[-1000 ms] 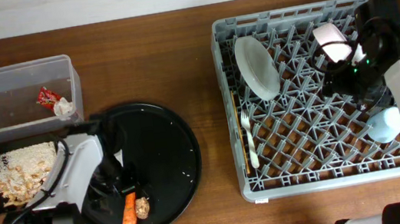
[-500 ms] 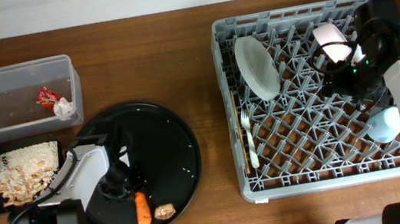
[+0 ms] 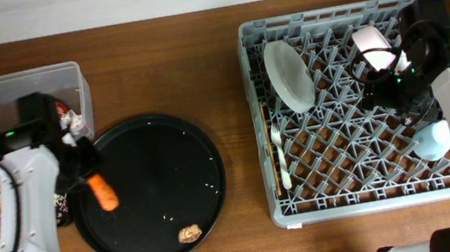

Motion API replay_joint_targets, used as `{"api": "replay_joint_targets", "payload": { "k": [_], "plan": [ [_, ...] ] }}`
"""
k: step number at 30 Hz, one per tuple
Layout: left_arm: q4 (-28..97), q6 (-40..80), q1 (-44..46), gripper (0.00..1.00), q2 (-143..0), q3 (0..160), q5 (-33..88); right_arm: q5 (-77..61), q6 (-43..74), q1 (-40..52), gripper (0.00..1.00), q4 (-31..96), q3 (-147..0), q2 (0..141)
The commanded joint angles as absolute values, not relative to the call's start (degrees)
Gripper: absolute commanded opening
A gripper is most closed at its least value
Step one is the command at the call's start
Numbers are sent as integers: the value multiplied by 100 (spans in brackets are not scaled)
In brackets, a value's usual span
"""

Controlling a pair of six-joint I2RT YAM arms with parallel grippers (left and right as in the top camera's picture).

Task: Sort waste into correct bins and load items into the dishwasher rack
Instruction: 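Drop the carrot onto the black food tray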

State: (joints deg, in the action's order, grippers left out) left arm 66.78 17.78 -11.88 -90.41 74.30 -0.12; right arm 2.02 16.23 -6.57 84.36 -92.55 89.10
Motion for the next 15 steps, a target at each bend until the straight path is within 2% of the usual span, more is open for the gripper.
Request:
{"api": "replay_joint_targets", "payload": {
  "k": [1, 6, 15],
  "plan": [
    [6302, 1822, -2248, 4, -8980, 7502, -301, 176, 1584, -679, 87, 8440, -9233, 8886],
    [5308, 2038, -3503, 4, -9089, 7500, -287, 176, 1584, -679, 87, 8440, -9233, 8886],
    [4604, 2294, -4145, 4, -10276, 7500, -696, 213, 1584, -679, 87, 8552, -9233, 8886]
  ]
}}
